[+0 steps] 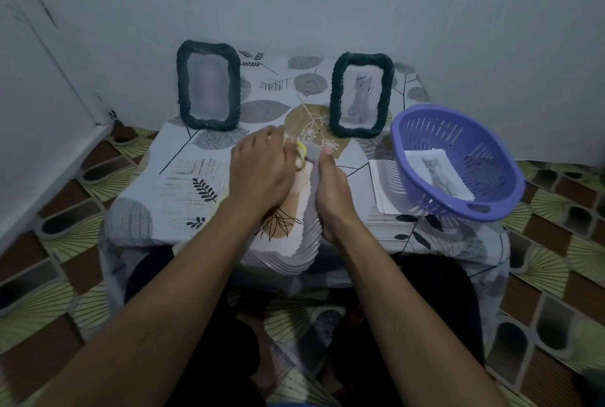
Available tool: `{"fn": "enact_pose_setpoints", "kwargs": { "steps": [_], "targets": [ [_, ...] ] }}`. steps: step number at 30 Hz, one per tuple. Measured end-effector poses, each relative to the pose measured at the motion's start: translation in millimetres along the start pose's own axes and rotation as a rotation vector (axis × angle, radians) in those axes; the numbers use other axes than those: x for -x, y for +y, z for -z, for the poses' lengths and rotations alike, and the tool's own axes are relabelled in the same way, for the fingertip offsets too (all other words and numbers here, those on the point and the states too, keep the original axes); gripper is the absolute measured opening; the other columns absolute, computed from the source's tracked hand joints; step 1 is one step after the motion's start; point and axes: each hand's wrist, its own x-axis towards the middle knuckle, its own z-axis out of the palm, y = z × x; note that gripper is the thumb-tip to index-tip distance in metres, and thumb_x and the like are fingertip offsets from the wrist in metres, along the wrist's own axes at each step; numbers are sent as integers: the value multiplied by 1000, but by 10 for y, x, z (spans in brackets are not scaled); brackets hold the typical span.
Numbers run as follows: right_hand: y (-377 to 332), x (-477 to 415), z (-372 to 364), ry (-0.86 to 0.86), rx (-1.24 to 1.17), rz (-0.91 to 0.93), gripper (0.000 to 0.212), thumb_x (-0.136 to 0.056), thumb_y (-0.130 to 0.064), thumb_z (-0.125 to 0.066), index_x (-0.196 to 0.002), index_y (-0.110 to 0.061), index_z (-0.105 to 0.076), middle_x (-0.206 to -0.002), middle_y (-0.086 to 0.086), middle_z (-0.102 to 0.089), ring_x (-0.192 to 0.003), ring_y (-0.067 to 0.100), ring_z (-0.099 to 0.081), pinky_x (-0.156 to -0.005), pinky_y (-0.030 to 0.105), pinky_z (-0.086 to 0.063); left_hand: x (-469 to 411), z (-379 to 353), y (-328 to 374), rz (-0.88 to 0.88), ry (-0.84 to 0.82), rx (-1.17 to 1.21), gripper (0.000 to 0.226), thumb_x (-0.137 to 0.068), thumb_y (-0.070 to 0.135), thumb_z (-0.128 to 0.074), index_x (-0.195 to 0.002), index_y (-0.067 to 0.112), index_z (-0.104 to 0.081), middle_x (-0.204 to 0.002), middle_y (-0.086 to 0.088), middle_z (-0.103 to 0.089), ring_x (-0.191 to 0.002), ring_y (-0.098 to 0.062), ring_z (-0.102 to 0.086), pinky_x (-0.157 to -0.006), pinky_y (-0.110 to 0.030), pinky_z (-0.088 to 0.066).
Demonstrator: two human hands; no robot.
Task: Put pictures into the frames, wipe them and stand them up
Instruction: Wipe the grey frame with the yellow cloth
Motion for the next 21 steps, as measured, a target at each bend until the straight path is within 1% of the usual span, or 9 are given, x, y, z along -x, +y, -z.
{"fn": "enact_pose_setpoints", "kwargs": {
  "steps": [4, 6, 8, 11, 13, 15, 17, 19, 21],
  "targets": [
    [-99, -5, 21, 27, 8, 9, 57, -105, -54, -22, -113, -24, -69, -110, -1, -73, -106, 11, -67, -101, 34, -52, 142, -53, 84, -251, -115, 13, 65, -99, 46, -4, -157, 22, -20, -161, -1, -28, -150, -21, -16, -123, -47, 2],
    [-96, -16, 44, 28, 33, 12, 61, -103, -59, -22, -125, -23, -66, -119, 3, -71, -113, 15, -66, -104, 41, -51, 203, -75, 65, -344, -140, 26, 64, -98, 45, -3, -158, 28, -14, -165, 7, -18, -152, -17, -9, -123, -44, 7],
    [-88, -7, 34, 37, 57, 16, 64, -100, -65, -24, -120, -24, -69, -116, 3, -73, -110, 18, -68, -102, 46, -51, 198, -68, 34, -374, -143, 20, 60, -99, 46, -4, -157, 37, -12, -165, 12, -15, -152, -15, -10, -122, -47, 3],
    [-117, 6, 29, 70, 81, 23, 63, -101, -62, -27, -106, -19, -73, -103, 7, -76, -101, 22, -71, -96, 48, -54, 85, 0, -22, -238, -95, 15, 53, -102, 50, -10, -153, 45, -21, -160, 10, -29, -144, -20, -28, -114, -53, -19],
    [-159, 8, 39, 101, 64, 26, 66, -101, -62, -29, -116, -12, -69, -107, 12, -74, -104, 26, -70, -96, 45, -54, -16, 43, -117, -114, -96, 118, 53, -101, 54, -12, -149, 41, -32, -151, 2, -43, -134, -26, -42, -108, -52, -31],
    [-194, 0, 37, 144, 24, 1, 84, -87, -77, -32, -126, -9, -63, -116, 15, -70, -109, 29, -67, -98, 47, -53, -88, 76, -211, -23, -121, 210, 55, -102, 55, -11, -138, 33, -47, -134, -9, -58, -119, -31, -54, -101, -48, -41],
    [-184, -36, 48, 184, 1, -4, 93, -76, -82, -33, -125, -9, -62, -116, 15, -69, -108, 31, -66, -99, 51, -52, -151, 58, -302, 65, -107, 193, 54, -105, 51, -14, -110, 20, -58, -104, -14, -65, -98, -32, -60, -88, -42, -45],
    [-215, -43, 55, 212, 20, 22, 84, -84, -75, -31, -114, -5, -65, -104, 23, -70, -98, 37, -68, -93, 52, -54, -190, 20, -391, 110, 4, 172, 50, -107, 45, -18, -87, 18, -55, -83, -12, -60, -84, -33, -60, -75, -38, -43],
    [-254, -56, 103, 242, 35, 48, 74, -96, -63, -30, -107, 3, -62, -106, 31, -66, -93, 41, -68, -86, 50, -54, -212, -35, -526, 141, 132, 203, 43, -108, 40, -23, -92, 13, -53, -83, -11, -57, -85, -35, -59, -69, -38, -40]
  ]
}}
